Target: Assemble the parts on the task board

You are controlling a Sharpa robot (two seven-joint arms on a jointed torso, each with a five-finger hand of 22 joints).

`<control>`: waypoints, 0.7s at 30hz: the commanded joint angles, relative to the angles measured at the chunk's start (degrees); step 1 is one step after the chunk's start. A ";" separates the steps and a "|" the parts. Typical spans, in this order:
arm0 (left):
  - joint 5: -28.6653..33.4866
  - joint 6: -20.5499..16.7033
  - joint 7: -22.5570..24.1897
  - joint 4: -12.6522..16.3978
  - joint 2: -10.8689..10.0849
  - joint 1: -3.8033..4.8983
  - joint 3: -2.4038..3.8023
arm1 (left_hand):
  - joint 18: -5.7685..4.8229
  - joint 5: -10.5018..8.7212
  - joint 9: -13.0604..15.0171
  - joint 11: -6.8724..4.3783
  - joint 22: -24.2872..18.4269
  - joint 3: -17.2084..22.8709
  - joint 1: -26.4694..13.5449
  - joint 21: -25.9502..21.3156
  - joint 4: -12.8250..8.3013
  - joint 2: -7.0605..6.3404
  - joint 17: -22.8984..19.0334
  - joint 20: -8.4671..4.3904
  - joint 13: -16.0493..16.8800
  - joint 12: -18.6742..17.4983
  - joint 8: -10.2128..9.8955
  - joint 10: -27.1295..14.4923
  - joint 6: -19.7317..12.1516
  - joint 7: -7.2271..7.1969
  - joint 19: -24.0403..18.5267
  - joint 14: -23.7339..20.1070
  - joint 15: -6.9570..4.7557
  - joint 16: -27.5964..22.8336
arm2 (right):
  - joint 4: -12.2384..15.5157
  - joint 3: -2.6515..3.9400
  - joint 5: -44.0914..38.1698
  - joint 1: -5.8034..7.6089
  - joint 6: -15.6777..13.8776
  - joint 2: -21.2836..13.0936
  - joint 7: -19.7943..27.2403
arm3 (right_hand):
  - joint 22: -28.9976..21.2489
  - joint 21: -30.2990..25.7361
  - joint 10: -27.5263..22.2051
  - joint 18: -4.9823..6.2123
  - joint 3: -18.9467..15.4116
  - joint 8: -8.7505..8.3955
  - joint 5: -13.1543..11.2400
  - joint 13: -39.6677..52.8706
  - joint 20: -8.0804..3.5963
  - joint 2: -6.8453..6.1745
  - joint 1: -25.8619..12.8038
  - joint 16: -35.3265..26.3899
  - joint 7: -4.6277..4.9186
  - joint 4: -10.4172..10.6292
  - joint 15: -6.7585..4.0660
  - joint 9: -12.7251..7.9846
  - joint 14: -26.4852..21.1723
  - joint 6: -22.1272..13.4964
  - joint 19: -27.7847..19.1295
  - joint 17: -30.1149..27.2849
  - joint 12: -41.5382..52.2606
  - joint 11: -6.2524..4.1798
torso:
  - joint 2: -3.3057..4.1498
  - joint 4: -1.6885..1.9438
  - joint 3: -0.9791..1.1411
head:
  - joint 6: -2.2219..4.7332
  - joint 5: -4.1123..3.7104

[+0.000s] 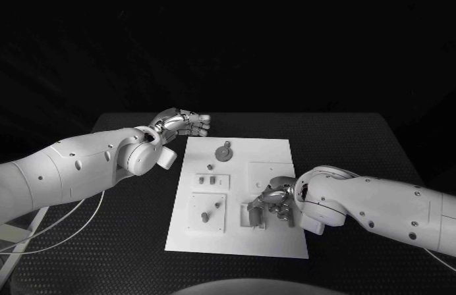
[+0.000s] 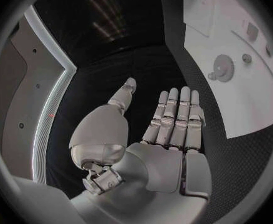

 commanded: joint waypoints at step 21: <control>0.33 0.93 0.16 0.05 0.07 0.06 0.04 | -0.12 -0.29 -0.02 0.35 -0.10 -0.28 -0.79 -0.42 -0.03 0.06 0.13 0.21 -0.13 0.11 -0.21 -0.13 -0.10 0.48 -0.14 0.37 0.12 -0.29 | -0.36 -0.22 -0.50 -0.42 0.31 0.85 0.14 | 1.00 0.12 0.03 1.78 0.42 -0.29 0.17 -0.15 -0.24 -1.10 -1.90 0.18 0.57 1.46 -0.60 -0.22 -0.04 1.09 -0.02 -0.03 0.32 -0.11 | 0.00 -0.02 0.00 | -0.15 0.20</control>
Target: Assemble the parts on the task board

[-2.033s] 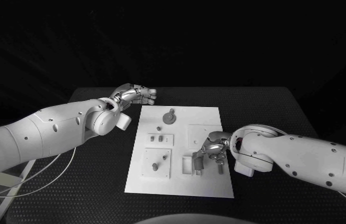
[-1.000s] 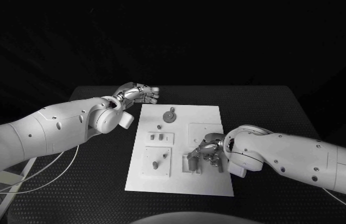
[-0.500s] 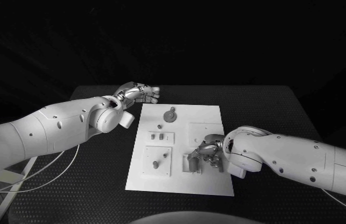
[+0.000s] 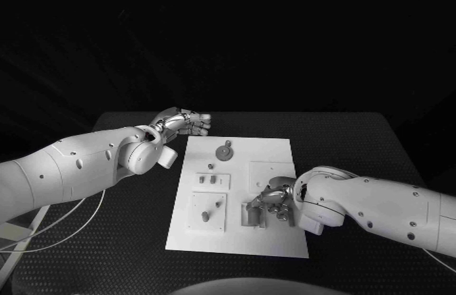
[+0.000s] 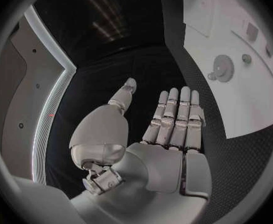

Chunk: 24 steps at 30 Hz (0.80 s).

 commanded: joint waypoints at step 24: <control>0.33 1.05 0.12 0.10 0.03 0.06 0.03 | -0.13 -0.29 -0.04 0.36 -0.08 -0.23 -0.54 -0.27 -0.12 -0.09 0.14 0.23 -0.18 0.09 -0.26 -0.16 -0.17 0.50 -0.21 0.32 0.15 -0.43 | -0.95 -0.15 -0.56 -0.54 0.88 0.86 0.07 | 0.96 0.00 -0.61 1.78 0.73 -0.99 0.18 -0.14 -0.46 -3.76 -3.30 0.10 0.47 2.39 -0.21 -0.13 -0.21 0.57 -0.14 -0.02 0.35 -0.20 | 0.03 -0.04 0.00 | -0.25 0.16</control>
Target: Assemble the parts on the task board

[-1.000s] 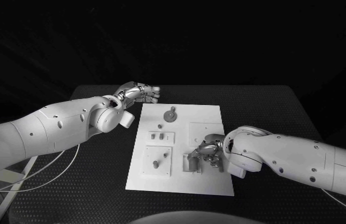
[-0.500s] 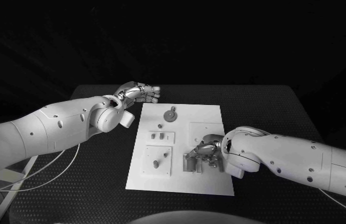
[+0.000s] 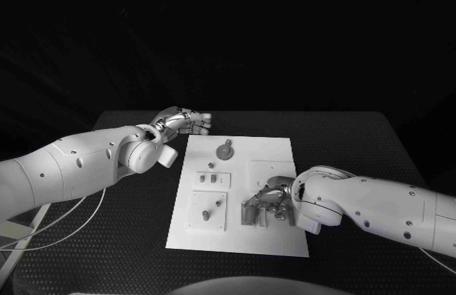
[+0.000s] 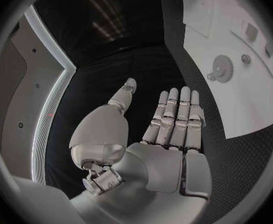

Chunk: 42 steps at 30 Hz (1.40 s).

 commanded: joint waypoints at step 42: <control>0.33 0.69 0.49 -0.48 0.02 0.06 0.04 | -0.12 -0.28 -0.05 0.36 -0.11 -0.14 -0.46 -0.29 -0.19 0.00 0.17 0.25 -0.16 0.12 -0.29 -0.11 -0.04 0.33 -0.25 0.33 0.16 -0.34 | 2.46 -0.10 -2.13 -0.25 -1.12 -3.56 3.63 | 1.07 0.18 -1.04 1.69 3.10 -1.06 0.19 -0.25 -0.50 -6.57 2.21 0.10 0.64 5.84 0.14 0.74 -0.37 -1.20 0.29 0.08 0.83 0.44 | -0.05 -0.03 0.08 | 0.12 0.24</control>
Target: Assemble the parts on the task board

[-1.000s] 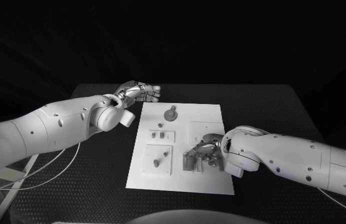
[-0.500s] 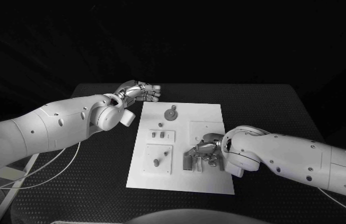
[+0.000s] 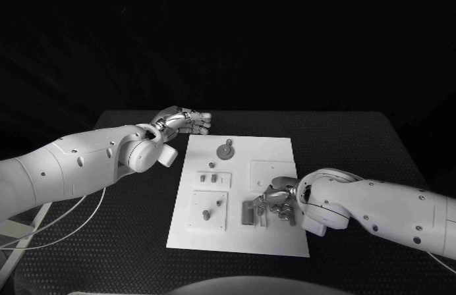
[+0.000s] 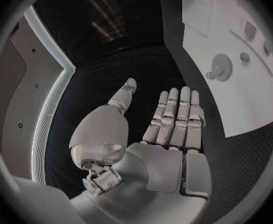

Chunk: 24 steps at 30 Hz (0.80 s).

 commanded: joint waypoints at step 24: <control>0.32 1.09 1.03 -0.64 0.20 0.04 0.01 | -0.12 -0.29 0.01 0.30 -0.08 -0.06 -0.37 -0.30 -0.22 0.14 0.18 0.27 -0.13 0.20 -0.17 0.06 0.18 0.18 -0.25 0.37 0.17 -0.44 | 4.15 2.07 -9.64 5.84 8.36 -11.50 -2.47 | 0.92 0.21 1.02 1.67 -3.97 2.15 0.16 0.12 -0.02 7.26 4.59 -0.05 -0.58 -10.13 -0.65 3.44 0.63 1.93 0.26 -0.09 1.51 -0.77 | 0.10 -0.25 0.20 | 1.31 -1.46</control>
